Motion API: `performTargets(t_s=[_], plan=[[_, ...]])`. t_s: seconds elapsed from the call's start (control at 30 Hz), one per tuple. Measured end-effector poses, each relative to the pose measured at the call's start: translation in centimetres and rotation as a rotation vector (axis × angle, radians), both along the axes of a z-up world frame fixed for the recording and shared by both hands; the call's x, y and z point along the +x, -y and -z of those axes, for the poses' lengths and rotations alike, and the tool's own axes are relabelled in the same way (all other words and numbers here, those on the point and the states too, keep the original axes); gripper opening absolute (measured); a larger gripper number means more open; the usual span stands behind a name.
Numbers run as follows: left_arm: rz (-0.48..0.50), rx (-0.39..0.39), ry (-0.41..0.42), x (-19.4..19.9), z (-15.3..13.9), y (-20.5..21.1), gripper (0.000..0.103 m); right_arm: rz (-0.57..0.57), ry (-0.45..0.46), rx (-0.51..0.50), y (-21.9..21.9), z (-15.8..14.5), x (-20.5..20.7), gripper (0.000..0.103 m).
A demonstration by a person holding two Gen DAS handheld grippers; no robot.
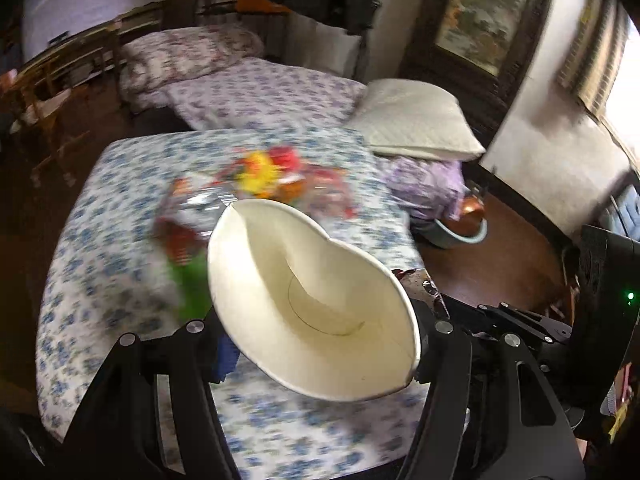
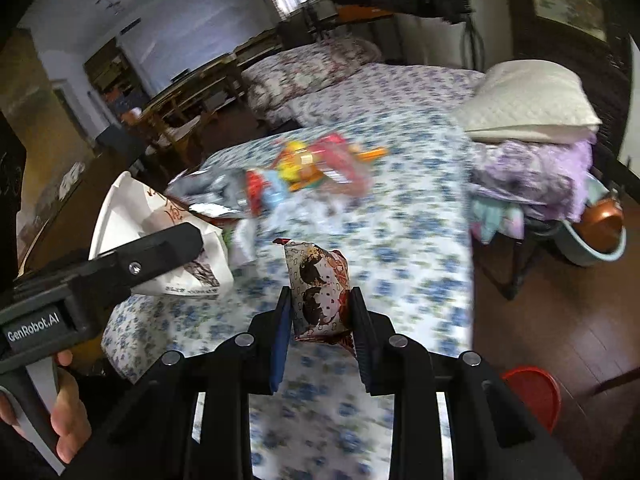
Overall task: Collect trash
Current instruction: 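Carry the wrapper and paper cup in both tools over the red wastebasket, then open the right tool over the basket while the left tool drops the paper cup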
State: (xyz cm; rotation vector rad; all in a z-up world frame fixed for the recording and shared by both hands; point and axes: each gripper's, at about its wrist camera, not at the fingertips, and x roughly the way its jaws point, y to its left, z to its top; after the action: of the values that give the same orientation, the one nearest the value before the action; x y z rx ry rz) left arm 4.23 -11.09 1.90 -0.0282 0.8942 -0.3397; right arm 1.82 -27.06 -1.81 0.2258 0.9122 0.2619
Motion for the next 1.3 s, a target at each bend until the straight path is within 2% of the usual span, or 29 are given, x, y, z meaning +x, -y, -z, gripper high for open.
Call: performTargets(t_s=[0.17,0.4,0.63,0.77,0.9,1.03,1.23,1.3], plan=[[0.135,0.026,-0.008,0.0,1.0,7.0,0.062,0.151,-0.017,-0.06,6.1,1.1,-2.5,0.029],[0.257,0.039,-0.052,0.2,3.0,14.3,0.062,0.344,-0.072,-0.056,14.0,4.1,-5.8,0.029],[0.377,0.154,-0.131,-0.3,8.0,22.0,0.062,0.471,-0.147,-0.034,19.6,8.2,-8.0,0.03],[0.437,0.221,-0.184,-0.8,11.1,26.1,0.062,0.52,-0.21,-0.011,22.4,12.2,-8.7,0.03],[0.452,0.264,-0.245,-0.8,14.0,28.7,0.062,0.555,-0.287,0.024,24.3,17.5,-9.4,0.03],[0.489,0.347,-0.319,-1.1,18.0,31.8,0.062,0.572,-0.375,0.042,25.5,22.9,-9.9,0.03],[0.504,0.433,-0.434,-1.1,23.4,34.2,0.063,0.591,-0.433,0.082,26.7,27.1,-10.2,0.03],[0.501,0.43,-0.472,-0.9,24.7,34.7,0.063,0.596,-0.441,0.095,27.1,28.0,-10.2,0.03]])
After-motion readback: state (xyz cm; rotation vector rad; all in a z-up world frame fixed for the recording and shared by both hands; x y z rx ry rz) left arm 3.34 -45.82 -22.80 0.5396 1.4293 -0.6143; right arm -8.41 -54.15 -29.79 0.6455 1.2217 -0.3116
